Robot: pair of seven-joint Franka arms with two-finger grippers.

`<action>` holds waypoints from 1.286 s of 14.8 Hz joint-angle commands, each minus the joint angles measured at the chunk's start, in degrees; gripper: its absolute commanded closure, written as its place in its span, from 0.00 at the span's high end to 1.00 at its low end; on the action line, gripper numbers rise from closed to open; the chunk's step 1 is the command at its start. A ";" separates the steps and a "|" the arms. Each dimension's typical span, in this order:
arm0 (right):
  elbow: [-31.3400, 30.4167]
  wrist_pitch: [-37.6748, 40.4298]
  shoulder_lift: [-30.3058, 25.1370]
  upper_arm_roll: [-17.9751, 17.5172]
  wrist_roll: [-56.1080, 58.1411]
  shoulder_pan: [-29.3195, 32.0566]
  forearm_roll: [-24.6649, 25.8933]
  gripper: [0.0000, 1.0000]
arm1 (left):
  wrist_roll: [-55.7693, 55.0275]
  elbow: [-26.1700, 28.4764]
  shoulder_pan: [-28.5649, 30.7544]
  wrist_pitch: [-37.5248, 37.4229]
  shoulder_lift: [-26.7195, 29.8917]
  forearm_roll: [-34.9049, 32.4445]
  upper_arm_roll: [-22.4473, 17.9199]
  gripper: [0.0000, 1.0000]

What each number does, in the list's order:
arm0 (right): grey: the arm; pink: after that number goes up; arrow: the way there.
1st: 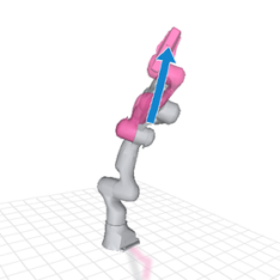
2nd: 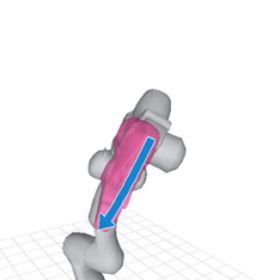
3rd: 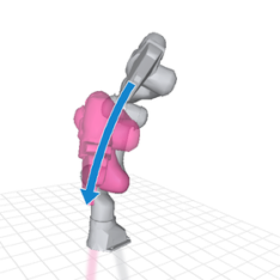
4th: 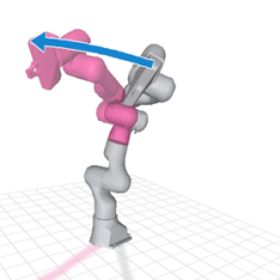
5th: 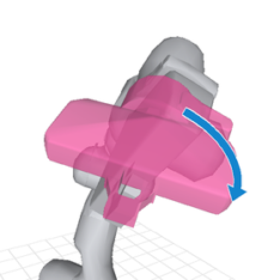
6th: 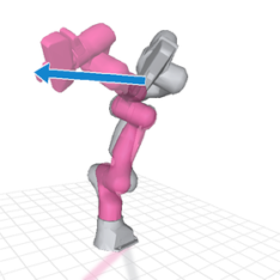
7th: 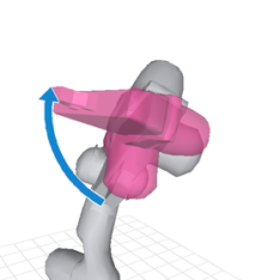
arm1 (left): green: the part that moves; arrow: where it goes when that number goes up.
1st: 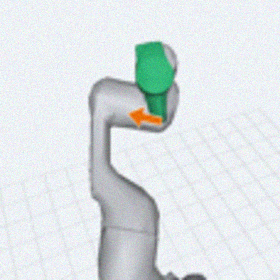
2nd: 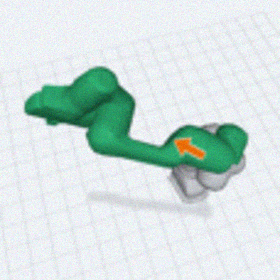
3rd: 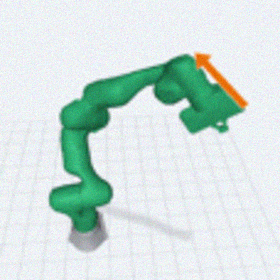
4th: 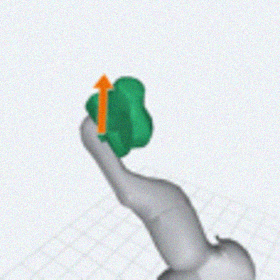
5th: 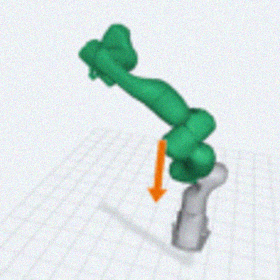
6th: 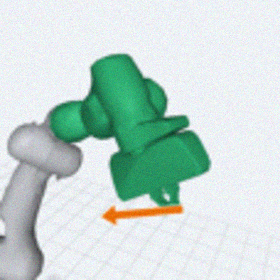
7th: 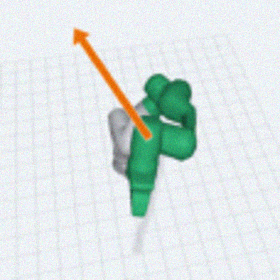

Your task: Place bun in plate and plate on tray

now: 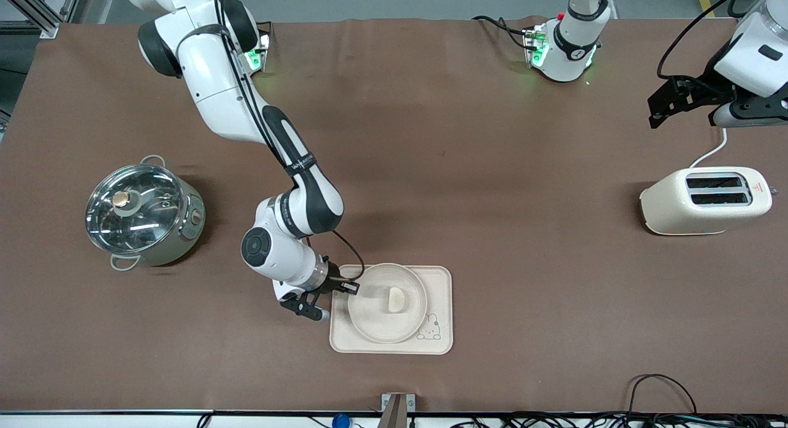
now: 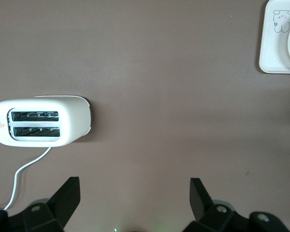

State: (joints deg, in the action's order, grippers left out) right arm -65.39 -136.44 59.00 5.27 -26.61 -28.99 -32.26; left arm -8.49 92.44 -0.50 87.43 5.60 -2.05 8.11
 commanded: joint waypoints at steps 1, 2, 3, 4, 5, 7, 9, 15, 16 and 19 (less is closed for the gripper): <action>0.96 0.21 -0.02 -0.52 -0.20 1.39 0.45 0.75 | 1.20 0.29 0.24 0.37 0.64 1.08 -0.12 1.00; 0.96 0.48 -0.28 -0.52 -0.11 1.39 0.53 0.77 | 1.20 0.37 0.15 0.37 0.64 1.08 -0.12 1.00; 0.96 0.91 -0.81 -0.52 -0.11 1.39 0.53 0.82 | 1.20 0.38 0.15 0.37 0.64 1.08 -0.12 1.00; 0.96 1.00 -1.60 -0.52 -0.11 1.74 0.53 0.86 | 1.20 0.29 0.15 0.37 0.64 1.08 -0.12 1.00; 0.87 1.09 -2.30 -0.52 -0.11 2.09 0.36 0.93 | 1.20 0.29 0.15 0.37 0.64 1.08 -0.12 1.00; 0.61 1.09 -3.27 -0.52 -0.11 2.44 0.45 1.00 | 1.20 0.20 0.15 0.46 0.72 1.34 -0.12 1.00; -0.70 1.53 -4.93 -0.52 0.15 3.41 0.62 1.00 | 1.28 -0.33 0.24 0.37 0.64 1.43 -0.12 1.00; -3.43 20.12 -18.63 3.85 9.00 8.50 5.17 1.00 | 1.28 -1.38 -0.11 1.07 -1.21 2.66 -0.12 1.00; -3.78 24.78 -21.61 5.70 11.73 8.85 7.45 1.00 | 1.28 -1.38 -0.28 1.07 -1.47 2.66 0.06 1.00; -7.37 33.85 -30.75 10.80 21.38 9.56 12.21 1.00 | 1.20 -1.03 -0.46 1.07 -1.65 2.58 0.41 1.00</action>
State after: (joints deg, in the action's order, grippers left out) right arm -64.91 -105.50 36.48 14.26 -11.20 -19.13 -22.94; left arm -8.40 92.01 -0.79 88.42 4.30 -0.17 8.46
